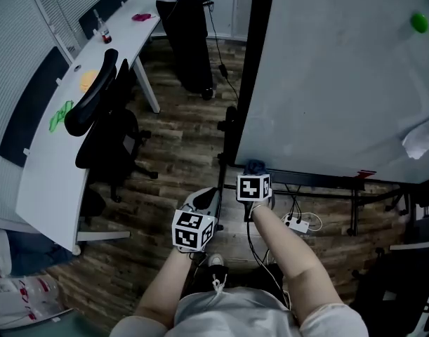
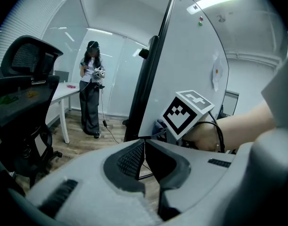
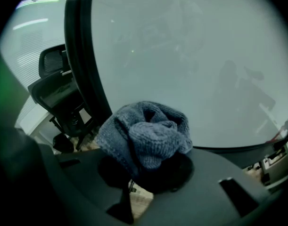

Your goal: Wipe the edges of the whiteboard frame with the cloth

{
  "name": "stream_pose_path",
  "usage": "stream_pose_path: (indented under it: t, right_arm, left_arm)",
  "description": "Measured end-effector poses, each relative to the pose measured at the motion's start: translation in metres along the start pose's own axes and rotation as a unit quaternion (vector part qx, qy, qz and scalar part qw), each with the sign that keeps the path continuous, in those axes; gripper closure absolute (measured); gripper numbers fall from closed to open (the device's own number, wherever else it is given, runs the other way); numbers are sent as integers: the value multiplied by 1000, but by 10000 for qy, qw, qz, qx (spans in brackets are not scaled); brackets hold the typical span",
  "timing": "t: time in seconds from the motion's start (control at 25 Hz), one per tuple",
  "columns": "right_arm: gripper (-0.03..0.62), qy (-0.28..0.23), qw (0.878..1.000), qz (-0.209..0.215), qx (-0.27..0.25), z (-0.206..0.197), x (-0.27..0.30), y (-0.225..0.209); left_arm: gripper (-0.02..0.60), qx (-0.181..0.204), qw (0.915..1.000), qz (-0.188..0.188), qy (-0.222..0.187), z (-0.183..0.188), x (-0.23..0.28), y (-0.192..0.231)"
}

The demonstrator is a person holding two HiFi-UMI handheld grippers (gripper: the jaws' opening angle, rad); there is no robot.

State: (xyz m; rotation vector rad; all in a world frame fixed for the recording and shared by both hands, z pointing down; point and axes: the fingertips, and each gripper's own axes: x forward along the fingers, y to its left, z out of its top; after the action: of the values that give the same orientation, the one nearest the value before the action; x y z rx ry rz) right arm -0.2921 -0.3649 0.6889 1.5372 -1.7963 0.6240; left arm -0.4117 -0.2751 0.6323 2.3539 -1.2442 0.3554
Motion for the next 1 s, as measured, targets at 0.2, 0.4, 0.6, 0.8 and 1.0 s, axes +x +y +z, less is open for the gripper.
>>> stream_pose_path:
  t: [0.2,0.4,0.6,0.8,1.0]
  right_arm:
    - [522,-74,9997,205,-114,8,5,34]
    - [522,-199,9987,463,-106,19,5,64]
    - [522,-168,9979,622,63,16,2,81]
    - [522,-346,9960,819,85,13,-19,80]
    - [522,-566,9942,910,113,5,-57,55]
  left_arm:
    - [561,-44,10000,69,28,-7,-10,20]
    - [561,-126,9998,179,16,-11,-23,39]
    - [561,-196,9995,233,110,-19,-35,49]
    - [561,-134,9997,141,134,-19,-37,36]
    - [561,12,10000,42,-2,-4,-32,5]
